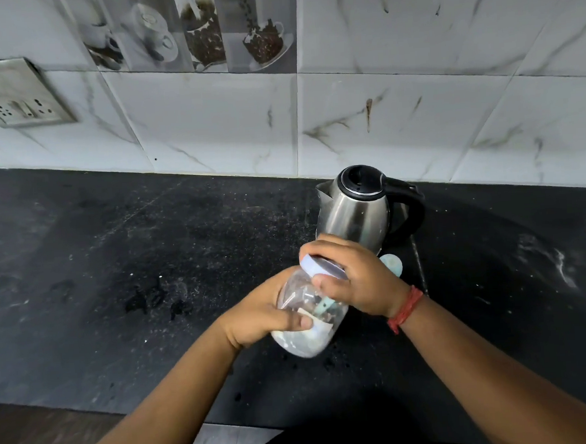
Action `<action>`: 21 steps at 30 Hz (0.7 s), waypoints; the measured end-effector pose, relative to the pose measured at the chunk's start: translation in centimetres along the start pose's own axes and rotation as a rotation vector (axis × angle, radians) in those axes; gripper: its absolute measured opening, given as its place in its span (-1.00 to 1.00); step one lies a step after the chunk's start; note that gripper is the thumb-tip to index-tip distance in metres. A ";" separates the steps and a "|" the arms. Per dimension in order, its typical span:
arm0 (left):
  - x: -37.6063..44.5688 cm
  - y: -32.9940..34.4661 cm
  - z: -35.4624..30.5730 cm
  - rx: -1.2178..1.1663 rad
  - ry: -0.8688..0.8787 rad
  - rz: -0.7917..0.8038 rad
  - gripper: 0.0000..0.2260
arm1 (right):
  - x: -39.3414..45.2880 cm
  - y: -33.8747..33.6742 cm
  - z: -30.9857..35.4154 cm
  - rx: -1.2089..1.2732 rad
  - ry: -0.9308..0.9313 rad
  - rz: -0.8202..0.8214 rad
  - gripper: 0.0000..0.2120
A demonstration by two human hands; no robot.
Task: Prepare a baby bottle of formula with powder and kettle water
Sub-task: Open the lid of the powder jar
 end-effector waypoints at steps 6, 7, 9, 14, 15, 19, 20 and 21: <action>-0.3 -0.9 0.3 -0.090 0.008 -0.135 -0.21 | 2.1 -3.2 0.2 0.018 0.041 0.348 -0.48; -0.3 -1.1 0.3 -0.062 0.006 -0.165 -0.19 | 2.1 -3.5 0.1 -0.009 0.080 0.360 -0.48; -0.2 -1.5 0.4 -0.002 0.009 -0.213 -0.18 | 2.1 -3.6 0.1 -0.106 0.169 0.276 -0.39; -0.2 -1.8 0.7 0.072 -0.003 -0.218 -0.17 | 1.6 -2.4 0.6 0.023 0.273 0.263 -0.52; -0.3 -1.8 0.8 0.060 -0.005 -0.220 -0.16 | 1.4 -2.5 0.6 0.157 0.276 0.295 -0.55; -0.3 -1.9 0.9 0.043 -0.002 -0.233 -0.17 | 1.4 -2.3 0.8 0.261 0.279 0.204 -0.49; -0.3 -1.9 0.8 0.046 0.003 -0.234 -0.19 | 1.6 -2.0 0.7 0.148 0.295 0.156 -0.46; -0.2 -2.0 0.7 0.051 0.008 -0.233 -0.20 | 1.7 -1.8 0.6 0.035 0.303 0.135 -0.40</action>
Point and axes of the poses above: each hand's wrist, its own x-axis towards the middle knuckle, its own y-axis out of the palm, z = x × y, the point moved 1 cm from there along x, towards the middle knuckle, and after that the axes turned 7 degrees about -x, right-handed, at the moved point
